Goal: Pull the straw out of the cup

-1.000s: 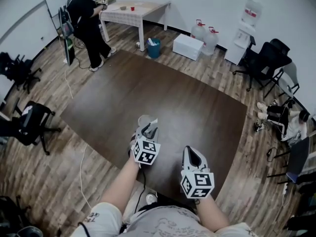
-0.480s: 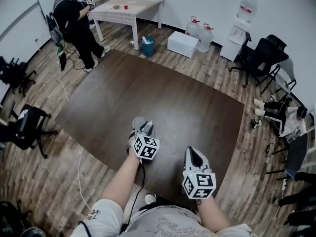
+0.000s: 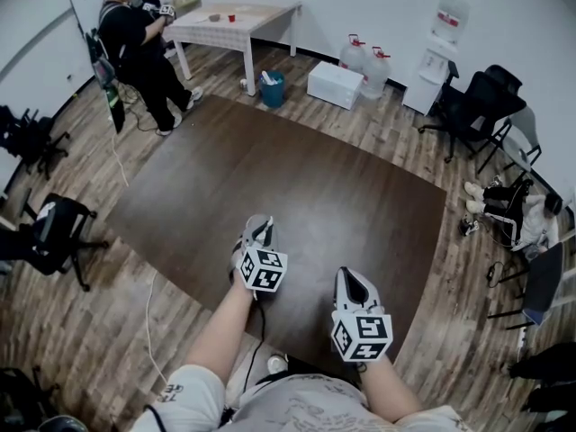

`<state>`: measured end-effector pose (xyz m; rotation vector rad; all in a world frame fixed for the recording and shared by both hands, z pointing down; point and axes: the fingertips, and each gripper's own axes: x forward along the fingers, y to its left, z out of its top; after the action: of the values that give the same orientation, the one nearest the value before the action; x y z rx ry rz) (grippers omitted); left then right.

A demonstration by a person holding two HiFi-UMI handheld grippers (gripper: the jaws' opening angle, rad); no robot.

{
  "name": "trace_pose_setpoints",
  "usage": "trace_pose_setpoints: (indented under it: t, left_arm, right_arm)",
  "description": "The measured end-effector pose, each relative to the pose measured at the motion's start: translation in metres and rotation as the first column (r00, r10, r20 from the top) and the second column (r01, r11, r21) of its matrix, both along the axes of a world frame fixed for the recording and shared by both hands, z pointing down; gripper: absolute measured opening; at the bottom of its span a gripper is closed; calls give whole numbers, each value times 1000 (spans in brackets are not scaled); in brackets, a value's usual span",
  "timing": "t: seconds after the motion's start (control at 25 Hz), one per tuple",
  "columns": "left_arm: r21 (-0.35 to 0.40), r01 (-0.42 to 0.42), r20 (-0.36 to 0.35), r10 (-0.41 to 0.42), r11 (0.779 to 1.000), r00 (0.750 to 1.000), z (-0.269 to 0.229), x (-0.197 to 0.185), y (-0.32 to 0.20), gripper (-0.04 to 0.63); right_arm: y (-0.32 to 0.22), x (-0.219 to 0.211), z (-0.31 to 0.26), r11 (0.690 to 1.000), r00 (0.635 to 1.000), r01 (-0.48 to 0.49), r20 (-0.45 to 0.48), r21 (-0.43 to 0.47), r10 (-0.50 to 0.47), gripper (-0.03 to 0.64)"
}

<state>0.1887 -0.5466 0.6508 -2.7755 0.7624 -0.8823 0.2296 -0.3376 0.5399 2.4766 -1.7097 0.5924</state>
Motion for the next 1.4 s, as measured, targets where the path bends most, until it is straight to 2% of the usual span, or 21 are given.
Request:
trace_pose_setpoints:
  t: [0.2,0.36,0.44,0.52,0.72,0.92,1.08,1.4]
  left_arm:
    - [-11,26,-116,-27,1000,993,-41,-12,0,44]
    - [-48,53,-258,-63,997,964,-91,-29,3,44]
    - [-46,71,-292,-81,996,953,-112,-41,7,44]
    - [-41,92,-303,-100,995,948,-126,-56,13,44]
    - [-101,122,-314,-148,987,938,-139,-100,50,44]
    - [-112,139,-323,-169,984,931,-154,-151,94,44]
    - [-160,155,-326,-200,975,924,-154,-192,127,44]
    - [-145,155,-323,-195,977,926,-161,-232,166,44]
  right_arm:
    - [-1,-8,-8,1000,1000,6,-3,15,-6,9]
    - [1,-17,-17,999,1000,14,-8,38,-14,9]
    - [1,-22,-23,998,1000,21,-13,54,-20,9]
    - [2,-29,-28,997,999,36,-14,74,-35,9]
    - [8,-56,-39,990,996,86,-17,114,-85,9]
    - [6,-89,-52,981,991,132,-36,143,-128,9]
    - [9,-120,-57,972,985,172,-53,161,-166,9]
    - [15,-169,-61,955,970,239,-93,173,-226,9]
